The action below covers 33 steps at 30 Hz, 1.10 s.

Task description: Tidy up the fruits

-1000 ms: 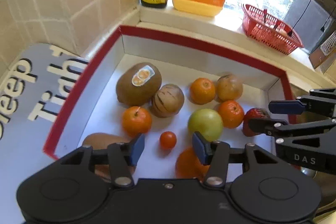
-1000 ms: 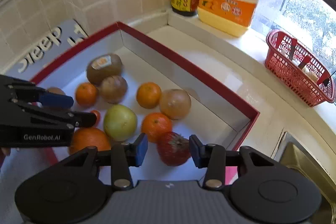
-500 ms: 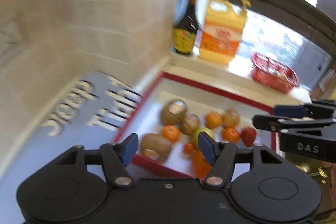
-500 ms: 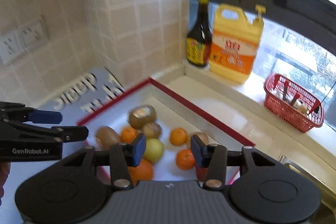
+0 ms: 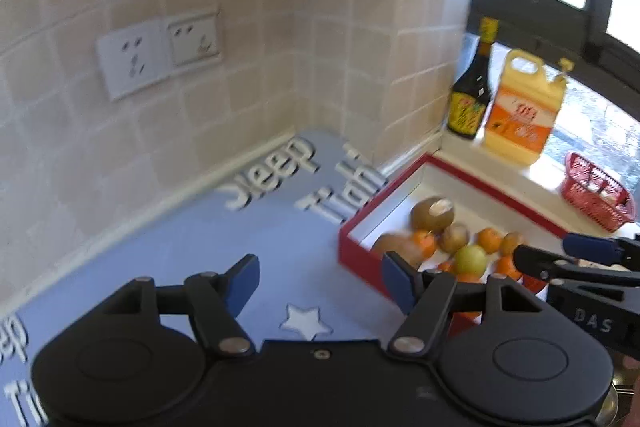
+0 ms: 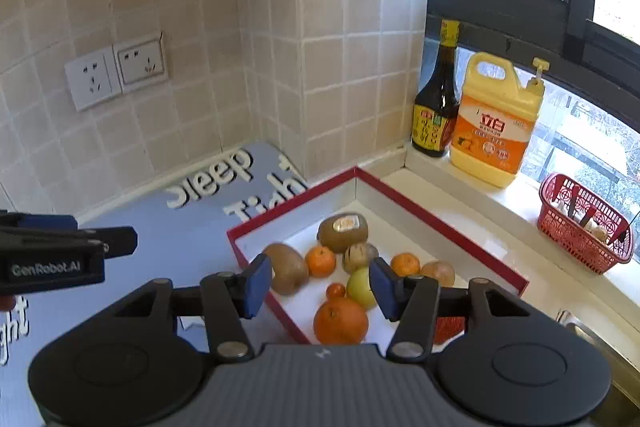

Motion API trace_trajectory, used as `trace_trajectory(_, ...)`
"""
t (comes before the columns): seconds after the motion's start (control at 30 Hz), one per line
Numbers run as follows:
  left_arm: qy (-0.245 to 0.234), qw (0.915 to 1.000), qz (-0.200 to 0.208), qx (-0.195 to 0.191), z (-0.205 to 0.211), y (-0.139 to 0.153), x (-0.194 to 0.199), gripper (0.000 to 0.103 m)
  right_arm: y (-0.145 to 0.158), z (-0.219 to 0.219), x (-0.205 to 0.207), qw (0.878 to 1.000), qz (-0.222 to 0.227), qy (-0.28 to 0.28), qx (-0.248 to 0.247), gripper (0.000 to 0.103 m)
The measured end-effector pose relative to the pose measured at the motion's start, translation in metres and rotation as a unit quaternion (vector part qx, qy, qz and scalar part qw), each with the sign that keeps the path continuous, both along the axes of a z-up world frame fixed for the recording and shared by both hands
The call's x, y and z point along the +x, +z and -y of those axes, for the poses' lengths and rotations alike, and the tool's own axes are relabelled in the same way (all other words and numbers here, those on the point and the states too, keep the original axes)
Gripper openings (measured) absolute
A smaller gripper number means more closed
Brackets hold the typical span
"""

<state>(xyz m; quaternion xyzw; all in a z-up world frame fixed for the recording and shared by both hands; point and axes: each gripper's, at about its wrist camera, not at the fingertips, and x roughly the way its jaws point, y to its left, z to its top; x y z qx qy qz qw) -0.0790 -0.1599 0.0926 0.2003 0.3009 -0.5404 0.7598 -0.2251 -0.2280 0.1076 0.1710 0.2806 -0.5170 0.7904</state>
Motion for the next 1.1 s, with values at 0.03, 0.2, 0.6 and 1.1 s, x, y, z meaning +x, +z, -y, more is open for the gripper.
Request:
trace_trajectory(0.03,0.008,1.0000,-0.001,0.002,-0.002,-0.004,0.000,0.080,-0.002,-0.001,0.001,1.000,-0.005,0.000,0.002,0.057)
trace_trajectory(0.2,0.018,0.9998,-0.005,0.005,-0.013,-0.017,-0.004,0.080,-0.014,-0.003,0.002,1.000,-0.017,0.001,0.016,0.057)
trace_trajectory(0.6,0.009,0.9998,0.004,0.018,-0.011,-0.023,-0.013,0.080,-0.025,-0.002,0.001,0.999,-0.017,-0.001,0.029,0.058)
trace_trajectory(1.1,0.005,0.9996,0.014,0.024,-0.008,-0.026,-0.016,0.080,-0.031,0.000,0.002,0.999,-0.018,0.000,0.036,0.059)
